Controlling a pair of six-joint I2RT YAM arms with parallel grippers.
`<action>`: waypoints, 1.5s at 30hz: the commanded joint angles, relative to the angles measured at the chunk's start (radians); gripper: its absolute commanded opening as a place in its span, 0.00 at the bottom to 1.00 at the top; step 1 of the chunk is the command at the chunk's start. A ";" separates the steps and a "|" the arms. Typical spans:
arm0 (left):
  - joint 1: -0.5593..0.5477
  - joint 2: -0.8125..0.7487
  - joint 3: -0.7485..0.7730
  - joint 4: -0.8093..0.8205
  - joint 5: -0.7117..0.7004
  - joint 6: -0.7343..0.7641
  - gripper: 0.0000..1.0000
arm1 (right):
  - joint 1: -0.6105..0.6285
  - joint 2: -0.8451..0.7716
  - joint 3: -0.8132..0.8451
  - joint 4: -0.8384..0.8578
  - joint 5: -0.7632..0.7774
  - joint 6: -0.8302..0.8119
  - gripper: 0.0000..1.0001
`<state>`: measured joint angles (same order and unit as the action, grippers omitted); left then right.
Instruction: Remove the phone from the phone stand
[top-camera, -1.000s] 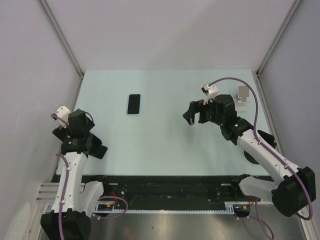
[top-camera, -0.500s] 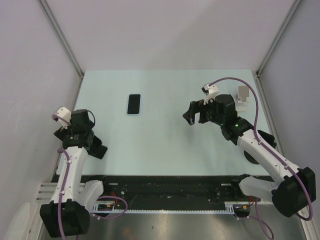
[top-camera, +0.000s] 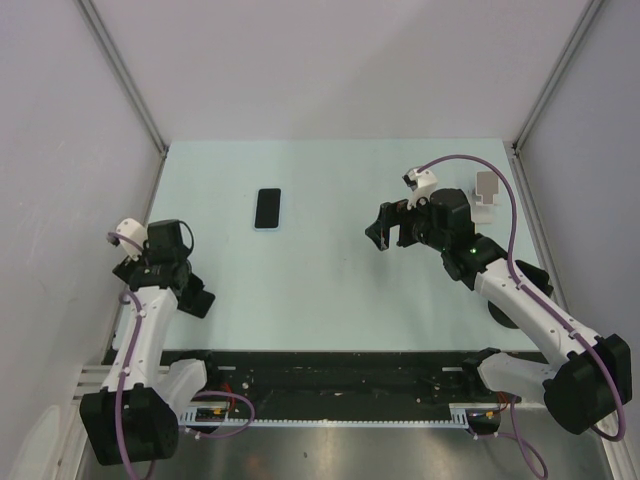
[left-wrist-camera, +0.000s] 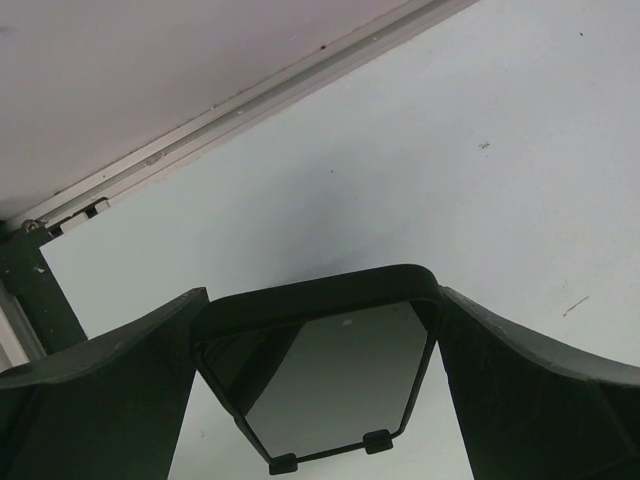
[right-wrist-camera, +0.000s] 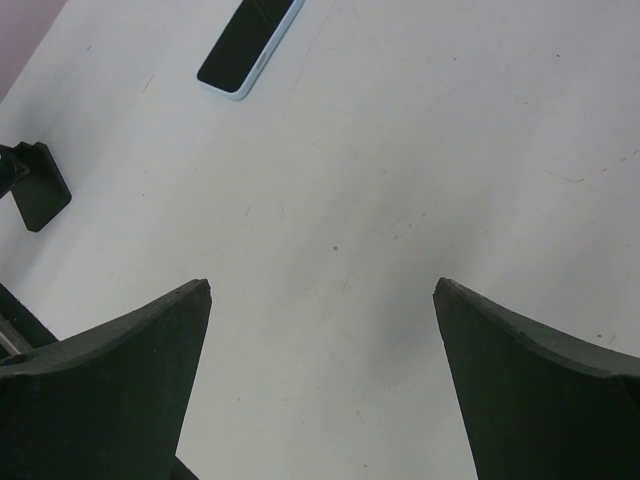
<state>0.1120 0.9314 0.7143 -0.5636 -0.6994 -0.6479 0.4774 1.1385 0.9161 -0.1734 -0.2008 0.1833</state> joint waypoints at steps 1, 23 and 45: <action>0.009 0.014 -0.010 0.013 -0.009 -0.053 0.97 | -0.003 -0.017 0.001 0.041 -0.014 -0.004 1.00; 0.008 -0.074 0.013 0.021 0.028 0.010 0.44 | -0.003 -0.008 0.001 0.043 -0.023 -0.002 1.00; 0.005 0.055 0.375 -0.016 0.389 0.284 0.00 | -0.005 -0.014 0.001 0.032 0.000 -0.004 1.00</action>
<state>0.1139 0.9226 0.9821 -0.6094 -0.4511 -0.4599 0.4755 1.1385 0.9161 -0.1734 -0.2146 0.1833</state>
